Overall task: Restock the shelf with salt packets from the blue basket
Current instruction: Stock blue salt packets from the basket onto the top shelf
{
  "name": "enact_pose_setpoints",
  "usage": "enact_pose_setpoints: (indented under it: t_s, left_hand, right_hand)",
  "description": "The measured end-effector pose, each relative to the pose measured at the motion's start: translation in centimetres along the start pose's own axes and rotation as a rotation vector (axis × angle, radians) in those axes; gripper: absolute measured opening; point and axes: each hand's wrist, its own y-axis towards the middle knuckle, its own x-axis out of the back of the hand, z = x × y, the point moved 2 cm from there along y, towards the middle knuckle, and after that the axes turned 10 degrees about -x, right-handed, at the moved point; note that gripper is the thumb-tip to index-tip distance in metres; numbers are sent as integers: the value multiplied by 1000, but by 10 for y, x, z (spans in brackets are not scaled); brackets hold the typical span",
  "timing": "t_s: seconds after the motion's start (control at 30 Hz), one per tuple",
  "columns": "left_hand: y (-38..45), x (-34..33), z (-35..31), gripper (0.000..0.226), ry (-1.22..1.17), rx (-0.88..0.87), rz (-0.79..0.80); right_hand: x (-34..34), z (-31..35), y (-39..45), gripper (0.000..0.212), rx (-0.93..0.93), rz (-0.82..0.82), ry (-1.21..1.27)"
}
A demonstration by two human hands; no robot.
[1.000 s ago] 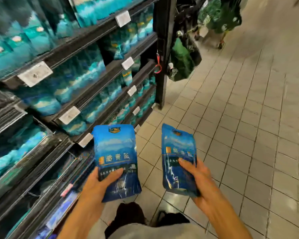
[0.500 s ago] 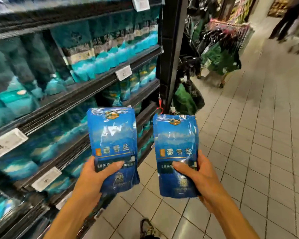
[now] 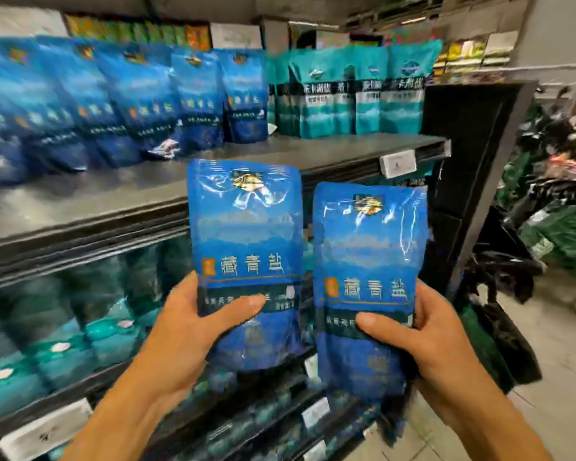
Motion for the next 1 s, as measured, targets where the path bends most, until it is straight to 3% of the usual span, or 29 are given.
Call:
enact_pose_setpoints:
  t_s: [0.13,0.3,0.47,0.7,0.77,0.9,1.0]
  left_hand:
    - [41,-4,-41,47,56,-154,-68]
    - [95,-3,-92,62,181,-313,-254]
    - [145,12,-119,67,293,-321,-392]
    - [191,44,-110,41,242,-145,-566]
    - [199,57,-102,34,209,-132,-597]
    - [214,78,-83,35,164,-90,-548]
    - [225,86,-78,28,173,-86,-491]
  right_hand:
    - [-17,47,82,53,75,189,73]
    - [-51,110,179,39,131,459,136]
    - [-89,148,289,24,118,455,89]
    - [-143,127,390,44,-60,461,-14]
    - [-153,117,407,48,-29,475,-97]
    - [-153,112,437,35,106,532,-458]
    - [-156,109,450,29,115,483,-540]
